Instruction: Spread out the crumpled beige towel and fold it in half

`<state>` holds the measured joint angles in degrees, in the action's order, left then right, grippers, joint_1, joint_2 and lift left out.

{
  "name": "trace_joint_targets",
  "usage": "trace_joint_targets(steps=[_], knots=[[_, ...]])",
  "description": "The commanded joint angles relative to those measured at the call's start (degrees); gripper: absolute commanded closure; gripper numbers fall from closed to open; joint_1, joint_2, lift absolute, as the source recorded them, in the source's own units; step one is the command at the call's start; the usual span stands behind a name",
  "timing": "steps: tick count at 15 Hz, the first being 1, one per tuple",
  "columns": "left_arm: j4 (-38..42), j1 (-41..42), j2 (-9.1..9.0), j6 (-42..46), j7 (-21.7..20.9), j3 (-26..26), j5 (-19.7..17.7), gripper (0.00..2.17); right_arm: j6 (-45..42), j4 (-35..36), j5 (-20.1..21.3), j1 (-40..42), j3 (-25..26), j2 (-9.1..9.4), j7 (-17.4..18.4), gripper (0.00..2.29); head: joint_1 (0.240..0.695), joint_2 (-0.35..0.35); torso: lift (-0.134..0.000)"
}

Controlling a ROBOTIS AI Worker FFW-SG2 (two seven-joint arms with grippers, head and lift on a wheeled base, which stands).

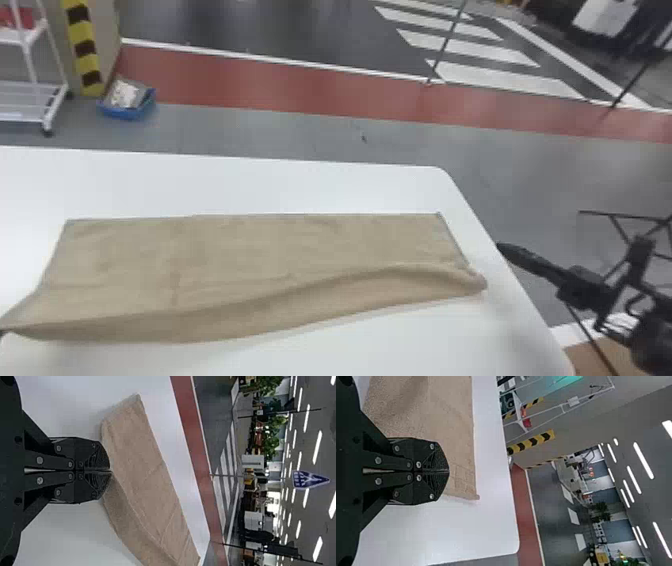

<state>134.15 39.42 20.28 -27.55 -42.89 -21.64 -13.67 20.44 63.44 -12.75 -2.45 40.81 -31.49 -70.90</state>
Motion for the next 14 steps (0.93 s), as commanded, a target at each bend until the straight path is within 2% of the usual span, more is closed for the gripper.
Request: trace_joint_targets(steps=[1, 3, 4, 5, 7, 8, 11, 14], knots=[[3.2, 0.0, -0.06, -4.2, 0.0, -2.6, -1.8, 1.68, 2.0, 3.2, -3.0, 2.0, 2.5, 0.20, -0.7, 1.42, 0.695, -0.350, -0.124], [4.3, 0.0, -0.06, -5.1, 0.0, -3.1, -2.0, 1.68, 2.7, 5.5, -1.6, 2.9, 1.8, 0.20, -0.7, 1.41, 0.695, -0.350, -0.124], [3.9, -0.1, -0.24, -5.3, 0.0, -2.9, -1.7, 1.68, 2.5, 5.6, -0.1, 3.0, 1.0, 0.64, -0.7, 1.27, 0.695, -0.350, -0.124], [3.2, -0.4, -0.41, -5.3, 0.2, -2.4, -1.1, 1.68, 1.7, 5.6, 0.5, 3.1, 0.7, 1.43, -0.7, 0.82, 0.695, -0.350, -0.124], [2.3, -0.6, -0.41, -5.1, 0.0, -1.5, -0.7, 1.68, 0.6, 5.6, 0.9, 3.0, -1.3, 2.04, -0.2, 0.66, 0.695, -0.350, -0.124], [2.1, -0.6, -0.41, -5.1, 0.0, -1.3, -0.6, 1.68, -0.3, 5.6, 2.1, 2.5, -2.8, 2.66, 0.3, 0.42, 0.695, -0.350, -0.124], [1.6, -0.7, -0.33, -4.9, -0.1, -0.7, -0.5, 1.68, -2.0, 3.1, 6.3, 0.1, -5.5, 4.51, 2.1, 0.40, 0.695, -0.350, -0.124], [0.8, -0.9, -0.33, -4.4, -0.5, -0.2, -0.5, 1.68, -2.5, -0.2, 8.5, -1.9, -7.8, 4.42, 2.5, 0.40, 0.695, -0.350, -0.124]])
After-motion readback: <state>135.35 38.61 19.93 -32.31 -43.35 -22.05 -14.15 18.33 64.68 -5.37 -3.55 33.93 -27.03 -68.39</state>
